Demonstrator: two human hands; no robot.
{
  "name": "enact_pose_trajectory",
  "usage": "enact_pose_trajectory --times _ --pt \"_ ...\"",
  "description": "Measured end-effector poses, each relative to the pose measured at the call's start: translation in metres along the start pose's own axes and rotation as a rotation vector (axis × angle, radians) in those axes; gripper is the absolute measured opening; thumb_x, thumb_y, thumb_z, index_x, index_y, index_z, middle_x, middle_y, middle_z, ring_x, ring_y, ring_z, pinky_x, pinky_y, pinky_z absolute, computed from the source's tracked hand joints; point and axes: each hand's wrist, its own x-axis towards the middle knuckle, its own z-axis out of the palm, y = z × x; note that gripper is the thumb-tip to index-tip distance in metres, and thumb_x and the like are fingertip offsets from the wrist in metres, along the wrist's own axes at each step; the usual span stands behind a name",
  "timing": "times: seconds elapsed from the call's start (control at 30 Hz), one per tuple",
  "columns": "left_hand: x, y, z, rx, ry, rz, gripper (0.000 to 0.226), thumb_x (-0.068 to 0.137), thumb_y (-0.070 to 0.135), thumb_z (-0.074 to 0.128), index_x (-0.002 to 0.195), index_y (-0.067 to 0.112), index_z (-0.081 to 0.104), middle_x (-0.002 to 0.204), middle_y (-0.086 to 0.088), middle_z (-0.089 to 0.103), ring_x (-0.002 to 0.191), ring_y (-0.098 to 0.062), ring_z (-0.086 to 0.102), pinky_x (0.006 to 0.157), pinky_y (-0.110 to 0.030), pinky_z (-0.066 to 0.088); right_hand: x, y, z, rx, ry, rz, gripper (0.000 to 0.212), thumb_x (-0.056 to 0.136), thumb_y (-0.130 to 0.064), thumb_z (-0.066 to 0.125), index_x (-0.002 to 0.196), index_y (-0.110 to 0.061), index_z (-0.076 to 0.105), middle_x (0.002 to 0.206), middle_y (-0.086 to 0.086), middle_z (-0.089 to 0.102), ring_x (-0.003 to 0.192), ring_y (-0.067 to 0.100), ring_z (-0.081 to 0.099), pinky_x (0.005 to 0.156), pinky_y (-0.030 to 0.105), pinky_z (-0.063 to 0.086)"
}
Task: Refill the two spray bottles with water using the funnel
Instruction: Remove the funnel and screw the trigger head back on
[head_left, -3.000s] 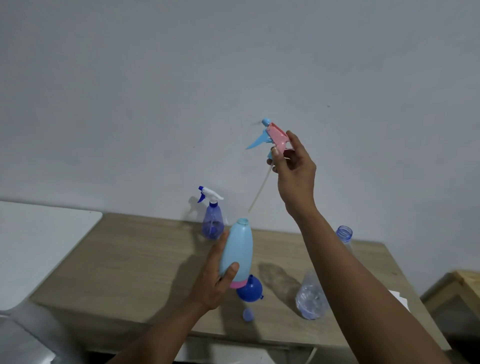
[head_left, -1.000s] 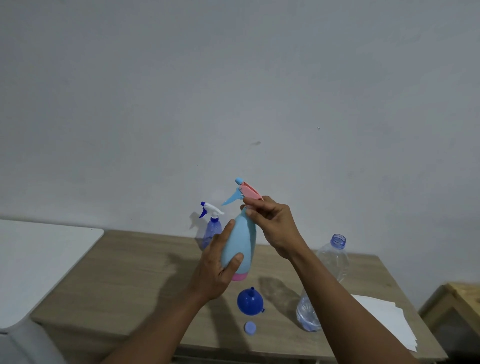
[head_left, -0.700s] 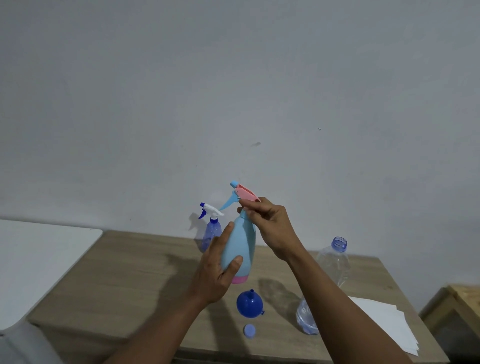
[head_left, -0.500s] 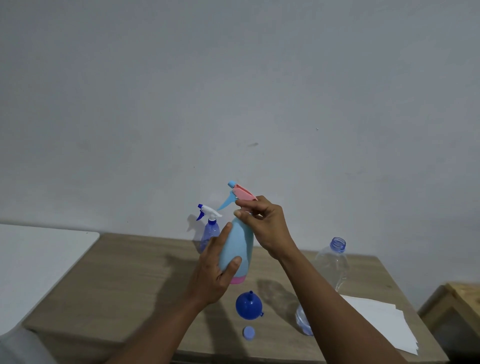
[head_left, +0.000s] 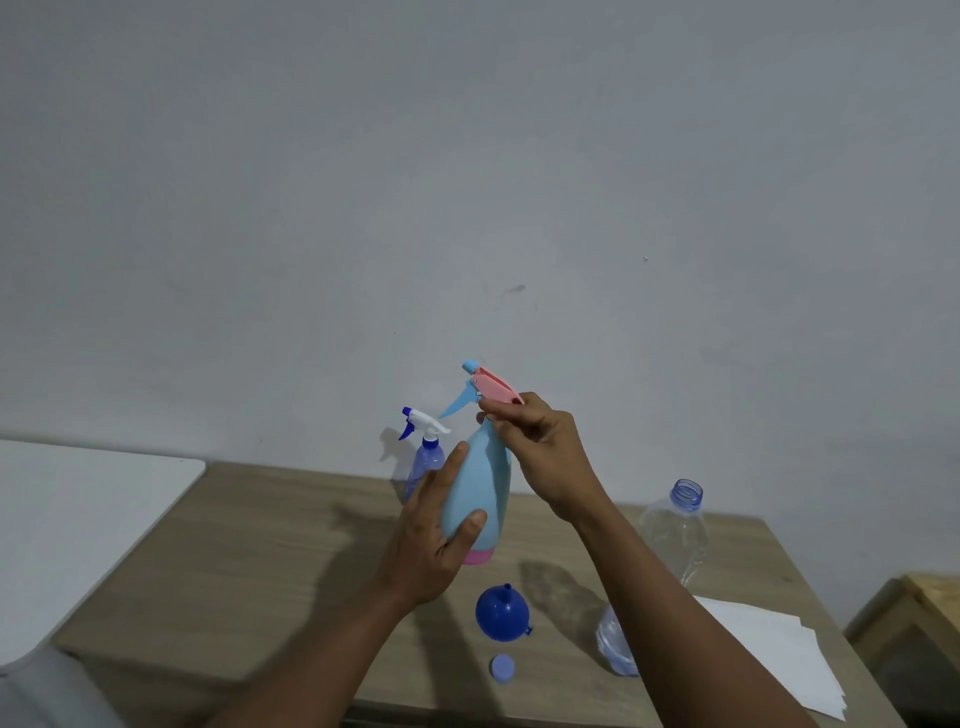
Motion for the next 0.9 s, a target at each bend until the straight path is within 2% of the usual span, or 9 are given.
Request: enact_pose_trajectory --times 0.23,0.33,0.43,0.53,0.67,0.73,0.8,0.87,0.9 --pt "-0.001 0.002 0.001 0.005 0.008 -0.008 0.067 0.090 0.072 0.038 0.149 0.053 0.014 0.147 0.018 0.036 0.129 -0.007 0.044 0.093 -0.002 0.038 0.001 -0.003 0.008 -0.062 0.077 -0.014 0.022 0.090 -0.011 0.072 0.105 -0.026 0.076 0.104 0.010 0.061 0.093 -0.001 0.062 0.091 0.029 0.054" --pt "-0.001 0.002 -0.002 0.001 0.012 0.010 0.065 0.090 0.066 0.042 0.148 0.058 0.013 0.147 0.026 0.034 0.130 -0.007 0.044 0.098 -0.013 0.042 0.001 -0.002 0.001 -0.075 -0.001 0.010 0.025 0.095 -0.013 0.066 0.110 -0.031 0.075 0.106 0.005 0.062 0.100 0.007 0.062 0.092 0.027 0.053" --pt "-0.002 0.001 -0.001 0.049 0.027 0.018 0.068 0.091 0.069 0.041 0.150 0.054 0.012 0.147 0.015 0.037 0.127 -0.011 0.046 0.095 -0.020 0.045 0.004 -0.001 -0.001 -0.110 0.018 -0.014 0.028 0.093 -0.011 0.068 0.114 -0.029 0.074 0.100 0.007 0.062 0.092 0.011 0.061 0.085 0.028 0.053" --pt "-0.003 0.003 0.004 0.091 0.061 -0.007 0.071 0.089 0.072 0.038 0.151 0.050 0.010 0.144 0.014 0.035 0.125 -0.008 0.045 0.094 -0.017 0.042 0.006 -0.002 0.006 -0.162 0.062 -0.056 0.029 0.092 -0.010 0.069 0.115 -0.026 0.074 0.094 0.009 0.061 0.083 0.006 0.059 0.081 0.026 0.052" --pt "-0.004 0.004 0.005 0.061 0.069 -0.026 0.071 0.088 0.074 0.041 0.149 0.053 0.010 0.147 0.019 0.033 0.126 -0.002 0.043 0.094 -0.006 0.036 0.002 0.000 0.011 -0.111 0.112 -0.128 0.027 0.091 -0.009 0.070 0.112 -0.027 0.072 0.099 0.005 0.068 0.089 0.008 0.064 0.083 0.028 0.054" --pt "-0.003 0.004 0.004 0.009 0.082 -0.052 0.069 0.085 0.070 0.049 0.143 0.060 0.013 0.146 0.017 0.035 0.125 -0.002 0.045 0.093 -0.011 0.044 0.000 0.002 0.014 -0.043 0.200 -0.100 0.034 0.088 -0.015 0.075 0.116 -0.028 0.060 0.102 0.000 0.070 0.090 0.010 0.068 0.083 0.029 0.056" --pt "-0.003 0.004 0.003 -0.072 0.093 -0.088 0.064 0.080 0.067 0.057 0.130 0.065 0.017 0.137 0.013 0.041 0.119 -0.009 0.052 0.085 -0.021 0.056 -0.001 0.002 0.017 0.046 0.256 0.000 0.057 0.084 -0.026 0.079 0.127 -0.034 0.044 0.098 0.000 0.069 0.092 0.013 0.070 0.083 0.028 0.058" --pt "-0.004 0.003 0.002 -0.121 0.100 -0.088 0.059 0.076 0.071 0.060 0.122 0.063 0.023 0.126 0.018 0.043 0.113 -0.008 0.056 0.076 -0.022 0.058 0.001 0.002 0.020 0.064 0.257 0.062 0.060 0.084 -0.033 0.079 0.133 -0.038 0.046 0.100 -0.004 0.069 0.095 0.012 0.068 0.083 0.026 0.058" --pt "-0.005 0.003 0.003 -0.136 0.092 -0.073 0.058 0.075 0.074 0.059 0.120 0.062 0.025 0.124 0.024 0.042 0.111 -0.006 0.056 0.074 -0.020 0.058 0.003 0.003 0.021 0.062 0.231 0.094 0.049 0.085 -0.035 0.077 0.128 -0.039 0.054 0.104 -0.007 0.069 0.096 0.014 0.067 0.081 0.026 0.057"
